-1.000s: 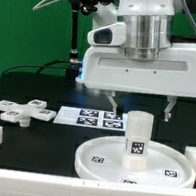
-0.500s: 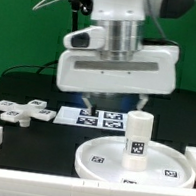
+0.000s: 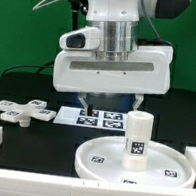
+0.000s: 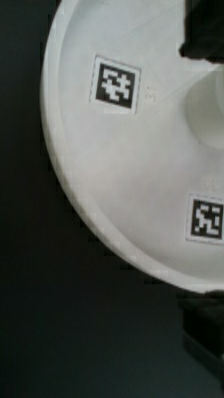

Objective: Assemble round table

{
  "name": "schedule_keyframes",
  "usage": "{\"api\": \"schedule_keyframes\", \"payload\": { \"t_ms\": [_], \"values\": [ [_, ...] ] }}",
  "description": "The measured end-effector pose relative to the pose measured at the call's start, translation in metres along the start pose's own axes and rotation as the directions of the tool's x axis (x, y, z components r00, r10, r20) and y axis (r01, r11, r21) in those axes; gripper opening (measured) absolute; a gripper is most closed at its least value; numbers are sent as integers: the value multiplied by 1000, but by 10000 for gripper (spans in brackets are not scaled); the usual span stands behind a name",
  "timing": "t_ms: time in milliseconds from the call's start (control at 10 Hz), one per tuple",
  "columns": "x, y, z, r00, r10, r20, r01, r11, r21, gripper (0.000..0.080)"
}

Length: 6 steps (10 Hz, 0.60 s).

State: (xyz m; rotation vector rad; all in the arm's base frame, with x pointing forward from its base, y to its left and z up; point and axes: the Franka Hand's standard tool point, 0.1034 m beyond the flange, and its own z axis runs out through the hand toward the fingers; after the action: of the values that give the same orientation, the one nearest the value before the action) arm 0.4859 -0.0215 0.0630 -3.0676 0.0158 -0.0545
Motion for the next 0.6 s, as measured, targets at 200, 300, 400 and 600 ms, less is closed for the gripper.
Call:
{"api": "schedule_keyframes", "payload": {
  "t_ms": [200, 300, 400, 600],
  "values": [
    [-26, 32, 8, 996, -74, -42, 72, 997, -42, 649],
    [-30, 49, 8, 996, -83, -35, 81, 996, -45, 649],
    [-29, 62, 5, 996, -79, -40, 77, 996, -47, 649],
    [-30, 59, 7, 996, -80, -38, 78, 996, -46, 649]
  ]
}}
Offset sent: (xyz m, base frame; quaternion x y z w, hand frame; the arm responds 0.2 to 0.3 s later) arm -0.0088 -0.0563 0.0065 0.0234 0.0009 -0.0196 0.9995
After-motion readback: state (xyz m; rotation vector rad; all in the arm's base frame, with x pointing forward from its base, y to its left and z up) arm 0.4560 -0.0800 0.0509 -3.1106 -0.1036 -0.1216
